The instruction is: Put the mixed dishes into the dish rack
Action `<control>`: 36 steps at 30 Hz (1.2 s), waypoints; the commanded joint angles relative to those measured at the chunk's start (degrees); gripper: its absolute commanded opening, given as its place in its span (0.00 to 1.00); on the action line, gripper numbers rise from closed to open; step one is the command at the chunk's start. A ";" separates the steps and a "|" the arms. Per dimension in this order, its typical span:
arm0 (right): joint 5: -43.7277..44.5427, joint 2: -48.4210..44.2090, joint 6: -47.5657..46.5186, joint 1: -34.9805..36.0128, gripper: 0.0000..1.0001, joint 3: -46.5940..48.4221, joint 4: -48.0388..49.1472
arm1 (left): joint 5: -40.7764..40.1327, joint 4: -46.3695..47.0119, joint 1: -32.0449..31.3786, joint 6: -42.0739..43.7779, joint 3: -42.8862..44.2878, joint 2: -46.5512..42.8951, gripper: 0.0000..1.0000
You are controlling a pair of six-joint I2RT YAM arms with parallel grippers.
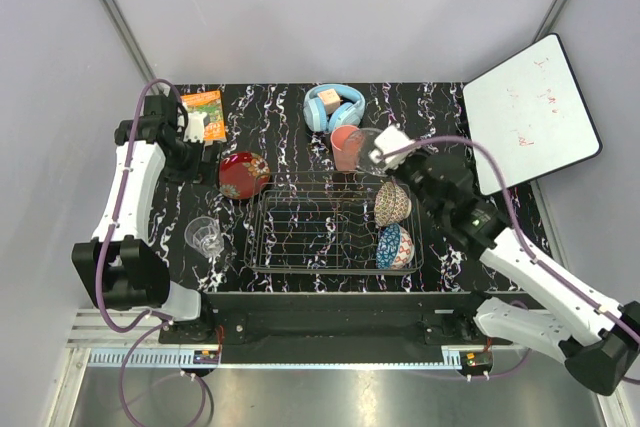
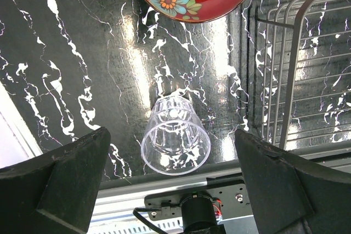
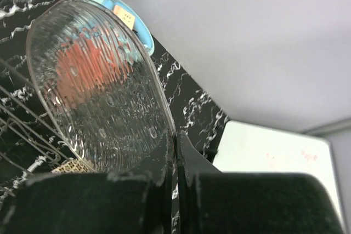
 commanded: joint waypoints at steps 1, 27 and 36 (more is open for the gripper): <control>5.02 1.13 -17.99 5.13 0.00 -3.26 11.27 | 0.78 2.09 -0.01 -0.61 -0.26 0.43 0.99; 3.00 11.86 -27.24 10.95 0.00 -8.54 15.49 | 1.75 3.50 -0.01 -0.53 -0.79 1.75 0.99; 2.21 13.89 -26.88 10.86 0.00 -9.94 18.66 | 1.75 3.76 0.08 0.00 -2.02 1.04 0.99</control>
